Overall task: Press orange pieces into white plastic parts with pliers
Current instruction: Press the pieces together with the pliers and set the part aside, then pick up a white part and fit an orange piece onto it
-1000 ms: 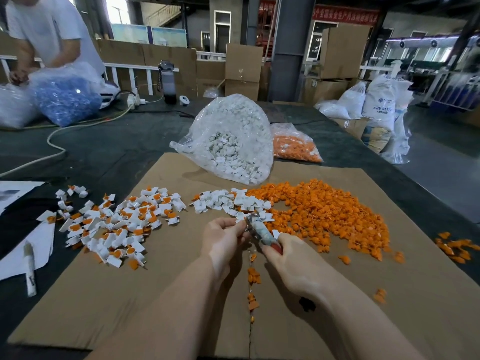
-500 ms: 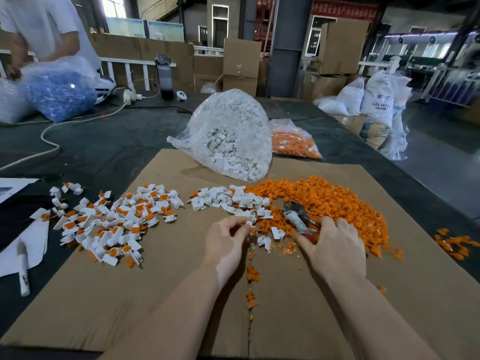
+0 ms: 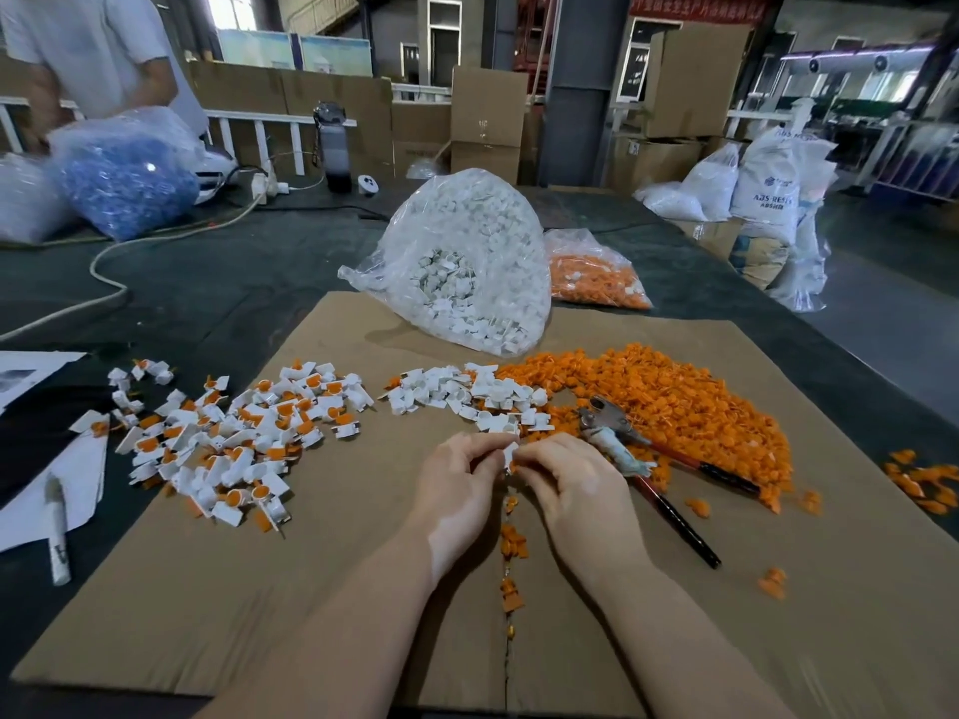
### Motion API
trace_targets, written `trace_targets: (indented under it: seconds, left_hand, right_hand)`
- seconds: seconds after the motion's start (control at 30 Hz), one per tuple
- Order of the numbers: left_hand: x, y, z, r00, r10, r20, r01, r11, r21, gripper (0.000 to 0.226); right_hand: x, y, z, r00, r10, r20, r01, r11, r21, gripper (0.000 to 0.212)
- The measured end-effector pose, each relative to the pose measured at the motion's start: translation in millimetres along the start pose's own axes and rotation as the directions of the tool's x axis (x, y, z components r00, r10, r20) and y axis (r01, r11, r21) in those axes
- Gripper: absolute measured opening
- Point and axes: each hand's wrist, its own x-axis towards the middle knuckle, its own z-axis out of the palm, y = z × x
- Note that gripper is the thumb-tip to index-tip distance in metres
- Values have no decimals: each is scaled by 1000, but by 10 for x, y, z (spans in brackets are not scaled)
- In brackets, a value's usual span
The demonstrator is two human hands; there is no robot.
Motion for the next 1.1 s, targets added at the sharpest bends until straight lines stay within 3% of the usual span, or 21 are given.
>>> trace_targets:
  seconds: [0.17,0.27,0.53,0.77,0.9,1.1]
  left_hand:
    - [-58,-8,-5,995,50,87,-47,998,-39,36]
    - [-58,6,18,994,92,58,-91,996,-19,33]
    - [-78,19,24,989,135,53,-135,991,-8,33]
    - [-89,25,-5,996,62,-59,-65,996,-57,13]
    - [-20,-78,-230,982,47,-185,-16,986,166,8]
    - [155,-301,-720,932,-20,-362,179,894,412,21]
  right_hand:
    - [-26,12,32,993,107,-44,-100,985,140,6]
    - [-46,23,30,989,134,-56,-122,976,180,12]
    - [-59,30,32,992,81,-94,-68,989,133,4]
    - [-48,88,29,944,235,-232,-202,966,159,7]
    - [-50,94,43,940,257,-226,-221,960,174,9]
    - [-43,107,54,931,284,-228,-244,952,187,9]
